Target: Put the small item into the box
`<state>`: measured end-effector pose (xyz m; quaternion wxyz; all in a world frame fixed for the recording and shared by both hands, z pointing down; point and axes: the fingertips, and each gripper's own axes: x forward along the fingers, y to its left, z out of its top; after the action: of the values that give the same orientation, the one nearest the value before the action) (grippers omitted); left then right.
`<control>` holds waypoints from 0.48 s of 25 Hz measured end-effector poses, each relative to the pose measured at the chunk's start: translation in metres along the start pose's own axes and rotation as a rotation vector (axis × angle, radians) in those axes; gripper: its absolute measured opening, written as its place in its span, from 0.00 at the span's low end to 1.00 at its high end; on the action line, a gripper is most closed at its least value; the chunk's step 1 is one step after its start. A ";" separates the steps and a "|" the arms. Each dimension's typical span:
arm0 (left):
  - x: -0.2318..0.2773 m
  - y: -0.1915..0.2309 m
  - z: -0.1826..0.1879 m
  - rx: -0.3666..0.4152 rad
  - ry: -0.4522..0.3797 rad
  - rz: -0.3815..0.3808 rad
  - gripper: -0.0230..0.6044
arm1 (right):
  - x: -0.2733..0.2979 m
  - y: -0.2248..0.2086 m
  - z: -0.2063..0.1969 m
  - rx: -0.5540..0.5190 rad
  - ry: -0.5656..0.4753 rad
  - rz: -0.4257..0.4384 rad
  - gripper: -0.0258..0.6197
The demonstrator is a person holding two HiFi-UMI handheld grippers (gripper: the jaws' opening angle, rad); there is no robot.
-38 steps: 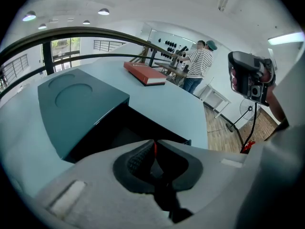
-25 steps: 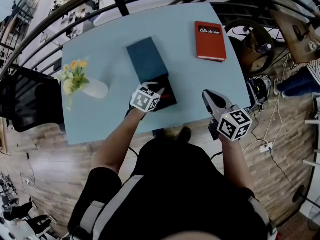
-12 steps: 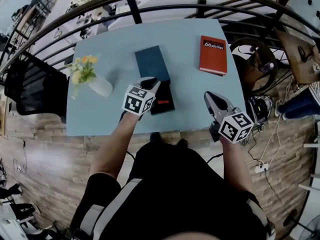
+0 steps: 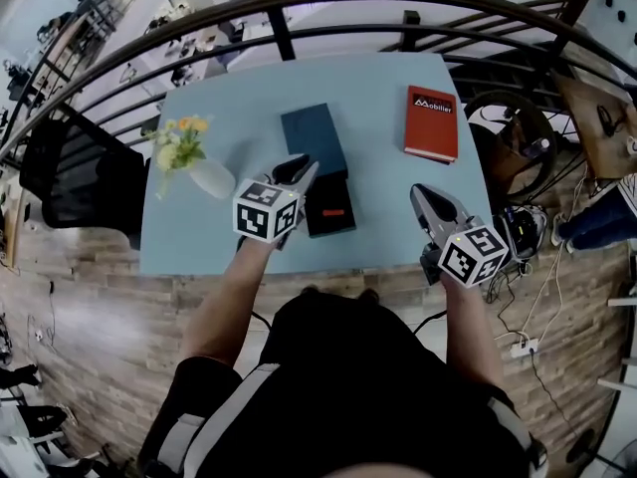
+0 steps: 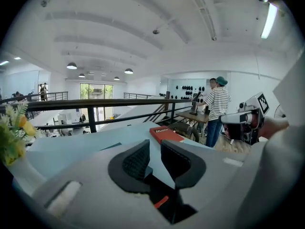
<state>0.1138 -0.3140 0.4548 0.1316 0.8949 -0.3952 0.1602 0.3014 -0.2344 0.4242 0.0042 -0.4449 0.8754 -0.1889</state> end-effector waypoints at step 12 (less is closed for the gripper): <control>-0.058 0.034 0.011 0.029 -0.079 -0.032 0.04 | 0.060 0.055 0.015 -0.027 -0.019 0.007 0.04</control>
<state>0.0533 -0.3015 0.4256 0.1055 0.9085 -0.3834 0.1284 0.2250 -0.2574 0.4013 0.0071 -0.4436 0.8794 -0.1726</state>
